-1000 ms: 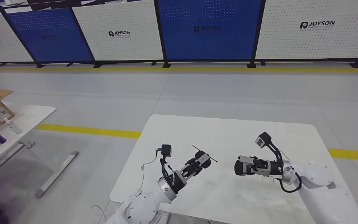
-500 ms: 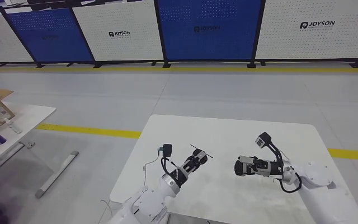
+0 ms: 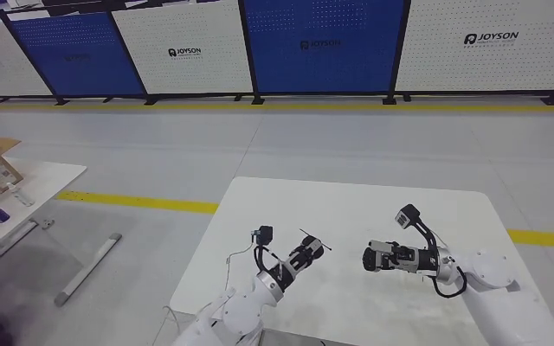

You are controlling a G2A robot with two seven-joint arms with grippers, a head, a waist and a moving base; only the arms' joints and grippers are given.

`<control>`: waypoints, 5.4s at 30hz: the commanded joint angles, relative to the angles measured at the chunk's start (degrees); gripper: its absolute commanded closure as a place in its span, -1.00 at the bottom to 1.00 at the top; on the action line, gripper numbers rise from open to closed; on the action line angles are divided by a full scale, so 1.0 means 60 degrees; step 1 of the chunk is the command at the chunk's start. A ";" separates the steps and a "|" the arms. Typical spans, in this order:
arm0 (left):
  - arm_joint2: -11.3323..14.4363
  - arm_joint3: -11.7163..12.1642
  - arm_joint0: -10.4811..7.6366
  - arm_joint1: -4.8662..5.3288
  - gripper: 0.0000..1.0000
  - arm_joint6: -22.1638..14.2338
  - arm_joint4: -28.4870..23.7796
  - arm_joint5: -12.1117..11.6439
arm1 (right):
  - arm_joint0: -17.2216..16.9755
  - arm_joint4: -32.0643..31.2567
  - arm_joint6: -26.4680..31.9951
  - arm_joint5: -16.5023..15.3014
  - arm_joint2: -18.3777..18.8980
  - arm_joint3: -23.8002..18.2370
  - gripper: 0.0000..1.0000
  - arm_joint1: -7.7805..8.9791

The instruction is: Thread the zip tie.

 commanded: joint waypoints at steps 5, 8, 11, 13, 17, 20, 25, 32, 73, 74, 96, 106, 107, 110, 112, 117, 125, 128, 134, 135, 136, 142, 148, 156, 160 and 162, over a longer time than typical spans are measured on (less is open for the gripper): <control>0.0104 0.0398 -0.0211 -0.0050 1.00 -0.0105 -0.0181 -0.0025 | 0.0000 0.0000 0.0000 0.0000 0.0000 0.0000 -1.00 0.0000; 0.0104 0.0398 -0.0211 -0.0050 1.00 -0.0105 -0.0181 -0.0025 | 0.0000 0.0000 0.0000 0.0000 0.0000 0.0000 -1.00 0.0000; 0.0104 0.0398 -0.0211 -0.0050 1.00 -0.0105 -0.0181 -0.0025 | 0.0000 0.0000 0.0000 0.0000 0.0000 0.0000 -1.00 0.0000; 0.0104 0.0398 -0.0211 -0.0050 1.00 -0.0105 -0.0181 -0.0025 | 0.0000 0.0000 0.0000 0.0000 0.0000 0.0000 -1.00 0.0000; 0.0104 0.0398 -0.0211 -0.0050 1.00 -0.0105 -0.0181 -0.0025 | -0.0018 -0.0375 0.0129 0.0151 -0.0058 -0.0330 -1.00 0.0027; 0.0104 0.0398 -0.0211 -0.0050 1.00 -0.0105 -0.0181 -0.0025 | 0.0161 -0.1036 0.0681 0.0651 0.0088 -0.0577 -1.00 0.0154; 0.0104 0.0398 -0.0211 -0.0050 1.00 -0.0105 -0.0181 -0.0025 | 0.0649 -0.2435 0.1058 0.1242 0.0114 -0.1092 -1.00 0.0455; 0.0104 0.0398 -0.0211 -0.0050 1.00 -0.0105 -0.0181 -0.0025 | 0.1217 -0.3444 0.1058 0.2161 -0.0333 -0.1264 -1.00 0.0794; 0.0104 0.0398 -0.0211 -0.0050 1.00 -0.0105 -0.0181 -0.0025 | 0.2146 -0.8115 0.1037 0.6161 -0.0196 -0.1628 -1.00 0.1395; 0.0104 0.0398 -0.0211 -0.0050 1.00 -0.0105 -0.0181 -0.0025 | 0.2202 -0.8316 0.0984 0.6161 -0.0161 -0.1522 -1.00 0.1390; 0.0104 0.0398 -0.0211 -0.0050 1.00 -0.0105 -0.0181 -0.0025 | 0.2451 -0.9557 0.1058 0.5439 -0.0943 -0.1304 -1.00 0.1159; 0.0104 0.0398 -0.0211 -0.0050 1.00 -0.0105 -0.0181 -0.0025 | 0.2751 -0.9305 0.1058 0.5723 -0.1634 -0.0604 -1.00 0.1045; 0.0104 0.0398 -0.0211 -0.0050 1.00 -0.0105 -0.0181 -0.0025 | 0.2751 -0.9305 0.1058 0.5723 -0.1634 -0.0604 -1.00 0.1045; 0.0104 0.0398 -0.0211 -0.0050 1.00 -0.0105 -0.0181 -0.0025 | 0.2661 -0.9344 0.0814 0.5667 -0.1625 -0.0643 -1.00 0.1047; 0.0104 0.0398 -0.0211 -0.0050 1.00 -0.0105 -0.0181 -0.0025 | 0.2554 -0.9665 0.0684 0.5601 -0.1632 -0.0883 -1.00 0.1085; 0.0104 0.0398 -0.0211 -0.0050 1.00 -0.0105 -0.0181 -0.0025 | 0.2536 -0.9646 0.1052 0.5423 -0.1602 -0.1119 -1.00 0.1103; 0.0104 0.0398 -0.0211 -0.0050 1.00 -0.0105 -0.0181 -0.0025 | 0.2545 -0.9648 0.1044 0.5461 -0.1605 -0.1117 -1.00 0.1097; 0.0104 0.0398 -0.0211 -0.0050 1.00 -0.0105 -0.0181 -0.0025 | 0.2375 -0.9559 0.0708 0.5340 -0.1523 -0.0995 -1.00 0.1104; 0.0104 0.0398 -0.0211 -0.0050 1.00 -0.0105 -0.0181 -0.0025 | 0.2312 -0.9423 0.0763 0.5112 -0.1332 -0.0988 0.06 0.1141; 0.0104 0.0398 -0.0211 -0.0050 1.00 -0.0105 -0.0181 -0.0025 | 0.2313 -0.9447 0.0817 0.5147 -0.1329 -0.0995 0.12 0.1142; 0.0104 0.0398 -0.0211 -0.0050 1.00 -0.0105 -0.0181 -0.0025 | 0.2328 -0.9491 0.0877 0.5183 -0.1342 -0.1007 0.20 0.1141; 0.0104 0.0398 -0.0211 -0.0050 1.00 -0.0105 -0.0181 -0.0025 | 0.2519 -0.9631 0.1058 0.5609 -0.1619 -0.0824 0.32 0.1086; 0.0104 0.0398 -0.0211 -0.0050 1.00 -0.0105 -0.0181 -0.0025 | 0.2874 -0.9515 0.1058 0.5854 -0.2161 -0.0450 0.28 0.1022; 0.0104 0.0398 -0.0211 -0.0050 1.00 -0.0105 -0.0181 -0.0025 | 0.3301 -0.9634 0.1058 0.6161 -0.2671 0.0023 0.30 0.0924; 0.0104 0.0398 -0.0211 -0.0050 1.00 -0.0105 -0.0181 -0.0025 | 0.3474 -0.9527 0.1058 0.6161 -0.2864 0.0325 0.36 0.0815; 0.0104 0.0398 -0.0211 -0.0050 1.00 -0.0105 -0.0181 -0.0025 | 0.3556 -0.9453 0.1058 0.6161 -0.2999 0.0489 0.46 0.0743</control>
